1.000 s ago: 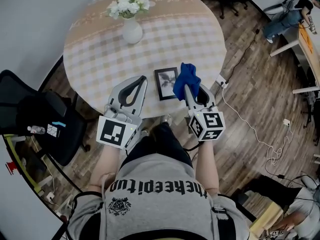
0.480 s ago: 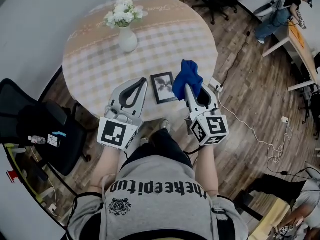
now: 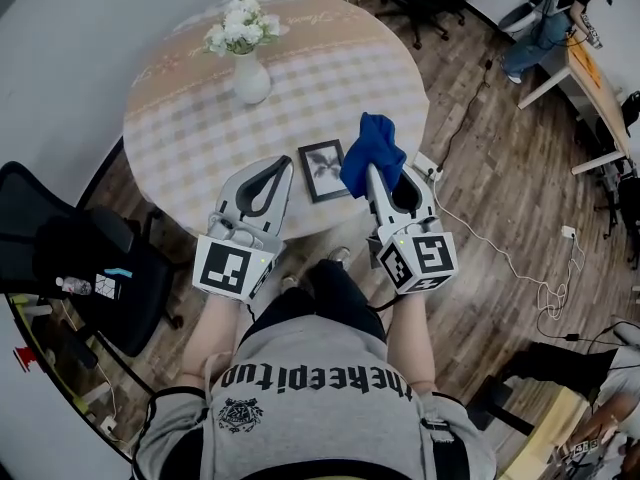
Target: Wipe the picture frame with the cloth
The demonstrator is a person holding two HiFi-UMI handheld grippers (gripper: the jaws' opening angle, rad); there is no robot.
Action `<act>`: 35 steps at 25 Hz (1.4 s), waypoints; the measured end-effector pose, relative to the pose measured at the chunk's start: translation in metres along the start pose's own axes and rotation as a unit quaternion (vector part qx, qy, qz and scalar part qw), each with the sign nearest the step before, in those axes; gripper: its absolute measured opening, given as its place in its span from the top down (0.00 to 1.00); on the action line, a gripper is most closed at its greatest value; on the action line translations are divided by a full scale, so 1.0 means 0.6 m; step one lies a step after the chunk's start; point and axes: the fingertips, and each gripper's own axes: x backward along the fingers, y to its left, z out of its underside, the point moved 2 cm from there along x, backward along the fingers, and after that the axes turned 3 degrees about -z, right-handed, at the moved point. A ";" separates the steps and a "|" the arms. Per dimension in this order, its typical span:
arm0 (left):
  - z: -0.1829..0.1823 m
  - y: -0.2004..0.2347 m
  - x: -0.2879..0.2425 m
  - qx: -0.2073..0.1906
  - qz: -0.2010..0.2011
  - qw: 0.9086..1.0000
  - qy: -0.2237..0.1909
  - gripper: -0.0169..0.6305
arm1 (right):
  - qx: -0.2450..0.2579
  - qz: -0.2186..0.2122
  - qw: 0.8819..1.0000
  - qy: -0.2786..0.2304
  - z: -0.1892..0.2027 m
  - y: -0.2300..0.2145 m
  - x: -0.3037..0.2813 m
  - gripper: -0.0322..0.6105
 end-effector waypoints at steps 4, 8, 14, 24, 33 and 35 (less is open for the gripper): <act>-0.005 -0.006 0.008 -0.004 0.000 1.000 -0.003 0.95 | 0.000 -0.005 1.000 -0.009 -0.007 0.008 0.008 0.76; -0.012 -0.009 0.009 -0.011 -0.005 1.000 -0.008 0.95 | -0.001 -0.013 1.000 -0.017 -0.013 0.009 0.009 0.76; -0.030 -0.028 0.006 -0.015 -0.017 1.000 -0.009 0.95 | 0.002 -0.029 0.999 -0.024 -0.029 0.001 0.023 0.76; -0.052 -0.095 0.027 -0.022 -0.059 0.998 -0.012 0.95 | 0.015 -0.073 0.997 -0.021 -0.043 -0.013 0.072 0.76; -0.065 -0.154 0.056 -0.029 -0.105 0.994 -0.014 0.95 | 0.024 -0.115 0.993 -0.021 -0.047 -0.019 0.118 0.76; -0.068 -0.165 0.062 -0.030 -0.112 0.993 -0.015 0.95 | 0.025 -0.121 0.992 -0.020 -0.047 -0.020 0.129 0.76</act>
